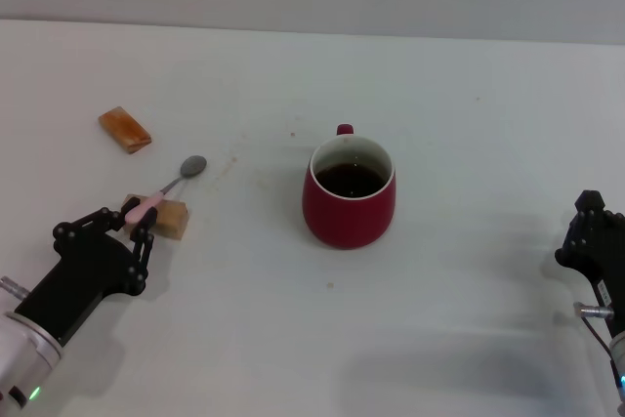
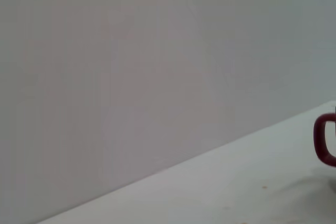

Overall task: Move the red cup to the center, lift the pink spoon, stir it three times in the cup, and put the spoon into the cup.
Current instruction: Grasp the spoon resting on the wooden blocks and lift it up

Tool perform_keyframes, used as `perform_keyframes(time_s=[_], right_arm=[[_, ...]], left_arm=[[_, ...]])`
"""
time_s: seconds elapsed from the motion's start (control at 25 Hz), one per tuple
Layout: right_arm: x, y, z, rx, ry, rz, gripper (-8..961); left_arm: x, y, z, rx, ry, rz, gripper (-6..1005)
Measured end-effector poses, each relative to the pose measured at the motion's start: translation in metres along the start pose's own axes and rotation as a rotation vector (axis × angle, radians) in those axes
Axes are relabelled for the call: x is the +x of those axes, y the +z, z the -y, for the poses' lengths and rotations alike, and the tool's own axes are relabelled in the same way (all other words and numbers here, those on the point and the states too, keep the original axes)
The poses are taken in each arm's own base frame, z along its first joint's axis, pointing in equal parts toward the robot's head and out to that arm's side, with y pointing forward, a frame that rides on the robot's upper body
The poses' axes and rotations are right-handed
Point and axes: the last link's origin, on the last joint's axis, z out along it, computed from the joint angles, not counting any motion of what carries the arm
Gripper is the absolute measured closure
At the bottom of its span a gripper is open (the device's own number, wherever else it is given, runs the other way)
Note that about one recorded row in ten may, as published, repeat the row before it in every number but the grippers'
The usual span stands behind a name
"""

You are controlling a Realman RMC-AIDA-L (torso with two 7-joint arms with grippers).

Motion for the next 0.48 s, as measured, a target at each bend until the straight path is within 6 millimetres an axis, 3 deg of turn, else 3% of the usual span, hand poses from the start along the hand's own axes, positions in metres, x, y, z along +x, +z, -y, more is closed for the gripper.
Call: perform_keyframes(time_s=[0.48], right_arm=[[0.001,0.000,-0.002,-0.004,0.003,-0.008,953]], left_arm=[[0.025,-0.005,0.000,0.014,-0.022,-0.175,837]])
